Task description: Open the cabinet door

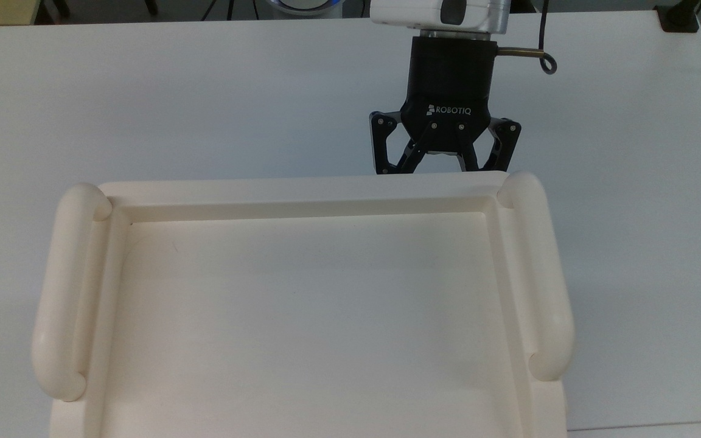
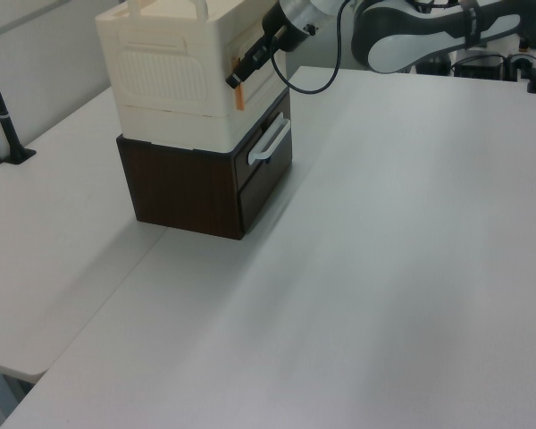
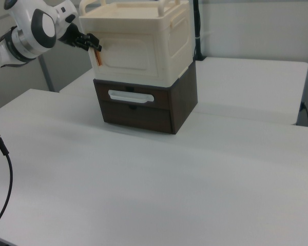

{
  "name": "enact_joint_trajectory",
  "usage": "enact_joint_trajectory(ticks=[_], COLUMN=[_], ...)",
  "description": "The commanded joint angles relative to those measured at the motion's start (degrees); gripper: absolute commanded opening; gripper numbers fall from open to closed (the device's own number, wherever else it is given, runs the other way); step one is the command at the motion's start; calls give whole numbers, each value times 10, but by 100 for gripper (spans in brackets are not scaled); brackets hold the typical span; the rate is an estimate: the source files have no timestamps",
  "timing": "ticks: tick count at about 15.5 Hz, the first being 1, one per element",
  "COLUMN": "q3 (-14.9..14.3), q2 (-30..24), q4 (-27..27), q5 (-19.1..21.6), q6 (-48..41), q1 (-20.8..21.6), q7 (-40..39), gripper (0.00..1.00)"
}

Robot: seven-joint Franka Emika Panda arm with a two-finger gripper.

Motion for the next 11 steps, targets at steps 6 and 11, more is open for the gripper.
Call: enact_joint_trajectory(ticks=[6,11], q3=[-9,-11], q2=[6,-12], q4=[3,-25], q5=[-26,-23], q6=[8,-35], q1=[3,-4], q7=[35,35], gripper=[27,17])
